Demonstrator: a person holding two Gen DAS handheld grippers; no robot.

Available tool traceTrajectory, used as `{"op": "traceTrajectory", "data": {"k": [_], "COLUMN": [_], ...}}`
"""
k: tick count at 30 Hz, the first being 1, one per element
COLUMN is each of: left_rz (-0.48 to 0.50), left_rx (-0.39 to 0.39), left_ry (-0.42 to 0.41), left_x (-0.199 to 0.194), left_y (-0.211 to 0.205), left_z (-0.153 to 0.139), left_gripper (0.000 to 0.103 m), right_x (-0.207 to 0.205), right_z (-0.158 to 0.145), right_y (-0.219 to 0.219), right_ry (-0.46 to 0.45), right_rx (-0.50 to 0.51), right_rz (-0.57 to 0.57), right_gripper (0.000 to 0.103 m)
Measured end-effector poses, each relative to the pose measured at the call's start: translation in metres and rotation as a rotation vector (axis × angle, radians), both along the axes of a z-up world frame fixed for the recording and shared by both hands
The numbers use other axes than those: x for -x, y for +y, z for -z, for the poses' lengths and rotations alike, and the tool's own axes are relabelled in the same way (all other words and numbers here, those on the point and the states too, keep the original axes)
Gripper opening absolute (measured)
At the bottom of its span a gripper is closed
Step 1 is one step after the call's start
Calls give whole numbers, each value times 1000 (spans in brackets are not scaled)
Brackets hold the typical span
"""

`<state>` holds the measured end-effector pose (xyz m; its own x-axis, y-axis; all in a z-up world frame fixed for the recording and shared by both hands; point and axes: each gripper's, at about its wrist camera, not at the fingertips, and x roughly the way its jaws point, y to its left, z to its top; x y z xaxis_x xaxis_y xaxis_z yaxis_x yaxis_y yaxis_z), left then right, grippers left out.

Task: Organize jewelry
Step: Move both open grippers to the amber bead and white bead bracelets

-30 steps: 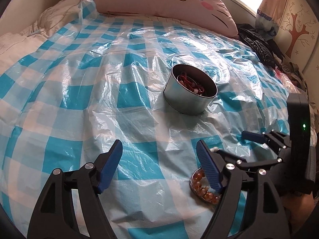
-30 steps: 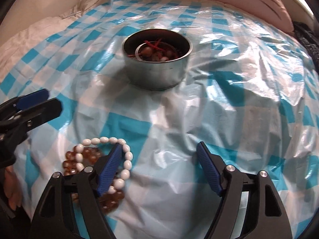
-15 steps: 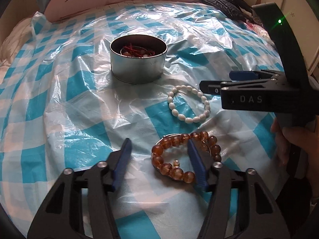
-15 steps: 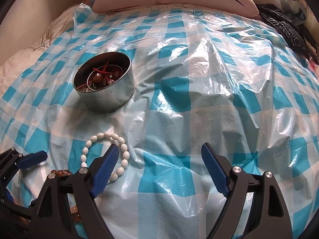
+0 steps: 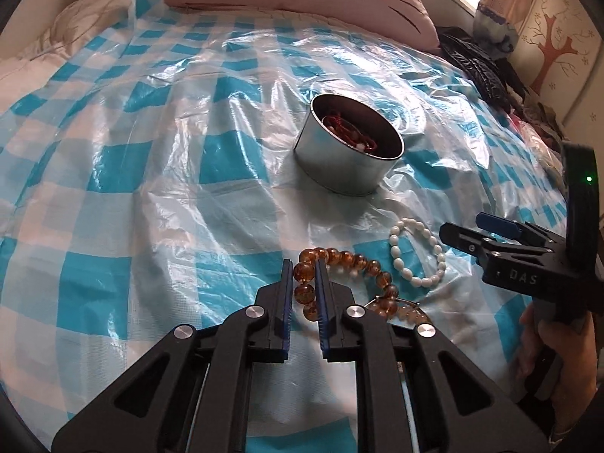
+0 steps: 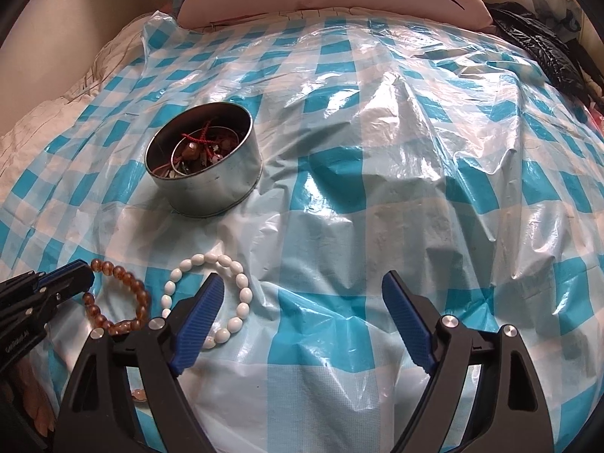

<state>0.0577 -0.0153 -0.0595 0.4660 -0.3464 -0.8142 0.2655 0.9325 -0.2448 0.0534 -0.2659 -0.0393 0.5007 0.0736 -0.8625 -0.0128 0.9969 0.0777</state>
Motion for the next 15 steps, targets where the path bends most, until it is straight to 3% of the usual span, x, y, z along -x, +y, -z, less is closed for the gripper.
{"op": "traceTrajectory", "data": {"k": [9, 15], "left_rz": [32, -11], "left_rx": [-97, -82], "left_ry": [15, -34], "left_x": [-1, -3], "left_y": [-13, -6], "left_z": [11, 2], "left_gripper": [17, 40], "right_x": [2, 3], "right_z": [2, -11], "right_y": [28, 15], "right_ry": [1, -59], "right_rx": [-2, -84], "right_rz": [-125, -95], "right_gripper": [82, 82]}}
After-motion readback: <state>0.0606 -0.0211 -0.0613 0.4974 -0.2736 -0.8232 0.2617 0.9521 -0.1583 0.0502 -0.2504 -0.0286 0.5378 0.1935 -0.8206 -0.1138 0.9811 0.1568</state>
